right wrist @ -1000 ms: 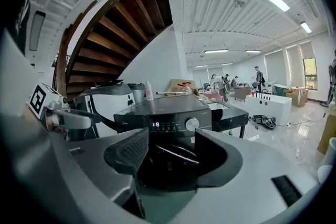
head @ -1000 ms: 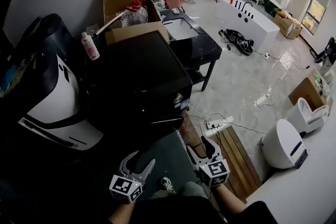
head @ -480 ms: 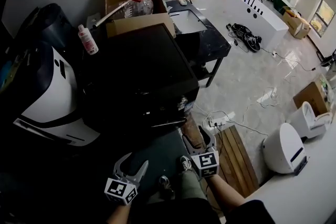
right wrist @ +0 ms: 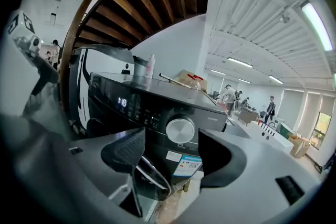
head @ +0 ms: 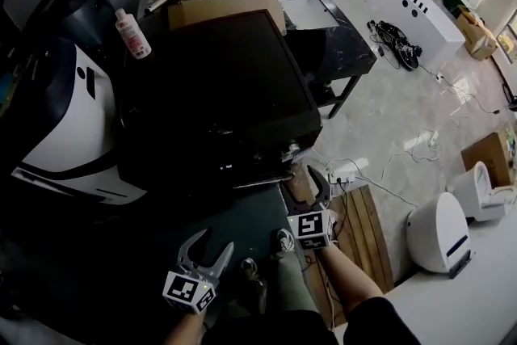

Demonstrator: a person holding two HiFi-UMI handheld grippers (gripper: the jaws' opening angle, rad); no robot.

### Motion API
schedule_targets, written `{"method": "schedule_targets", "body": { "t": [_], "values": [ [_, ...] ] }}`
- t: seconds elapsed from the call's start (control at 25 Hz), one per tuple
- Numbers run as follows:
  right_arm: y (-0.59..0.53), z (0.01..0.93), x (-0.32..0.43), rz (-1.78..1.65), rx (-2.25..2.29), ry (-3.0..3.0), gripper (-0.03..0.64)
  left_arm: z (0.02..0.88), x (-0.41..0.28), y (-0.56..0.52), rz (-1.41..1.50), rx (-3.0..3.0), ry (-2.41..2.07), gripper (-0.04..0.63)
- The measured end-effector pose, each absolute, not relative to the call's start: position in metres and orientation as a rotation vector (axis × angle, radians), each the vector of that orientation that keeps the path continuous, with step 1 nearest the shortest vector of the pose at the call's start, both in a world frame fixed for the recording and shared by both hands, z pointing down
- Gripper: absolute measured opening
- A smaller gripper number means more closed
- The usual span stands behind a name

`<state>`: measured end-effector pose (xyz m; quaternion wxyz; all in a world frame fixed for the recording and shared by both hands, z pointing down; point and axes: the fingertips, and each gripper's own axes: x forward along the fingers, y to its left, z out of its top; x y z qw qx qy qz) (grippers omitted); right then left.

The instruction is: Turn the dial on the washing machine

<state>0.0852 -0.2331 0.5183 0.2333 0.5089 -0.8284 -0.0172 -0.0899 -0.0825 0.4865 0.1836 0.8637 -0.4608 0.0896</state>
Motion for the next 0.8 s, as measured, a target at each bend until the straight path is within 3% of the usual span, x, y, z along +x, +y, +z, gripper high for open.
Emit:
{"method": "schedule_targets", "body": {
  "t": [0.8],
  "values": [
    [-0.298, 0.55, 0.074, -0.36, 1.329, -2.126, 0.303, 0.541, -0.092, -0.084, 0.287, 2.378, -1.246, 0.218]
  ]
}}
